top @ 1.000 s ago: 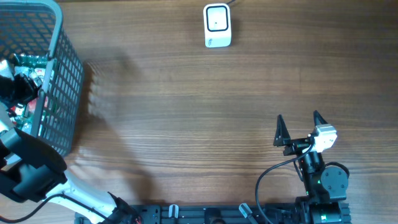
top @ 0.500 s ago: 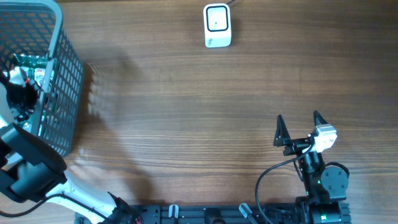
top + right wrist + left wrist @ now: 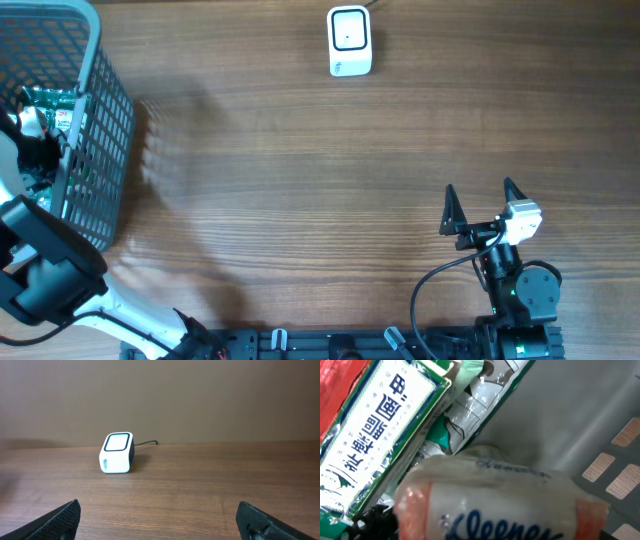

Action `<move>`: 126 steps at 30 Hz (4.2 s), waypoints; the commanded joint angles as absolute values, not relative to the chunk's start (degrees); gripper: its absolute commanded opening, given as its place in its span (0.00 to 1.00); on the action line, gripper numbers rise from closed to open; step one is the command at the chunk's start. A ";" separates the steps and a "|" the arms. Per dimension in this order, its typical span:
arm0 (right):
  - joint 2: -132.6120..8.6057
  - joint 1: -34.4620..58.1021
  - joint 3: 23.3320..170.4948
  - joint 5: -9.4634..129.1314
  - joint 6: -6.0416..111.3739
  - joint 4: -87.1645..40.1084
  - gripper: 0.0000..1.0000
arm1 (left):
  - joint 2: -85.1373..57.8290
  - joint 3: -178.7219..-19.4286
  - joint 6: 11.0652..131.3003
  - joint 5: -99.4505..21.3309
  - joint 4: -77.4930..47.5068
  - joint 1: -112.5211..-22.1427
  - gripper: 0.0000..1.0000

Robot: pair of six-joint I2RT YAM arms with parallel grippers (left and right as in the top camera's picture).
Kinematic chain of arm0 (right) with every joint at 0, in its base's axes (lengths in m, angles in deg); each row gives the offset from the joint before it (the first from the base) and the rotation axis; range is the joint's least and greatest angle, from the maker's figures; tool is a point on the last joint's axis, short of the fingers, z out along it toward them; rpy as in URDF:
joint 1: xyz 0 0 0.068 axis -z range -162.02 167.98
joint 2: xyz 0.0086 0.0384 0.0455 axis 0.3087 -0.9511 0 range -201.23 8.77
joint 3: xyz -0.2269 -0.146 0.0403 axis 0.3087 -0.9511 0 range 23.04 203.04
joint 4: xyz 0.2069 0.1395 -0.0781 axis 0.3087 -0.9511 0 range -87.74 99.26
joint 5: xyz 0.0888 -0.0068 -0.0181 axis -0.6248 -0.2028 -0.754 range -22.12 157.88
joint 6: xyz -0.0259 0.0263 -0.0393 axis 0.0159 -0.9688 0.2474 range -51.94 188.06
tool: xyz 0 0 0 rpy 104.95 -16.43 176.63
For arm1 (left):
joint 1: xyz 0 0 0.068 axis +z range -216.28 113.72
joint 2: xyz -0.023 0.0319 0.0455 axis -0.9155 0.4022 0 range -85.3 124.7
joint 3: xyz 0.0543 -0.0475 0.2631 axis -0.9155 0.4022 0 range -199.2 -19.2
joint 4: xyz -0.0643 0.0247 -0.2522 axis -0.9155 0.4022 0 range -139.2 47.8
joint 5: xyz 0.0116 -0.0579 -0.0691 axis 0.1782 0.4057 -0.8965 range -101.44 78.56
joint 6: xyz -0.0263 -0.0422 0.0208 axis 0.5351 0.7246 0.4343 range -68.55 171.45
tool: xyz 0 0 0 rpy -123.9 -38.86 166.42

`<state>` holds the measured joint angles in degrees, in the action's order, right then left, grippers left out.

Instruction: Scan the item barcode

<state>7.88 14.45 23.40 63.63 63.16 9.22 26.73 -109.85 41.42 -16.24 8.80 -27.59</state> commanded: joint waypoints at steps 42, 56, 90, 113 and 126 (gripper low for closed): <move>8.34 14.80 23.33 63.54 63.42 9.40 1.00 | -3.33 -136.67 54.67 -19.72 13.85 -41.55 0.53; 8.34 14.80 23.33 63.54 63.42 9.42 1.00 | 5.85 -130.72 69.97 -11.15 32.36 -81.75 0.51; 8.34 14.80 23.33 63.54 63.42 9.42 1.00 | 35.99 -118.40 91.17 -4.68 2.13 -119.03 0.50; 8.34 14.80 23.33 63.54 63.42 9.42 1.00 | 19.49 -126.27 84.09 -5.36 14.28 -102.64 1.00; 8.34 14.80 23.33 63.54 63.44 9.42 1.00 | 18.84 -114.81 84.90 -6.27 36.60 -81.77 0.89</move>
<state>7.88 14.45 23.40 63.60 63.16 9.22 17.94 -120.74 84.85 -5.62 35.75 -84.52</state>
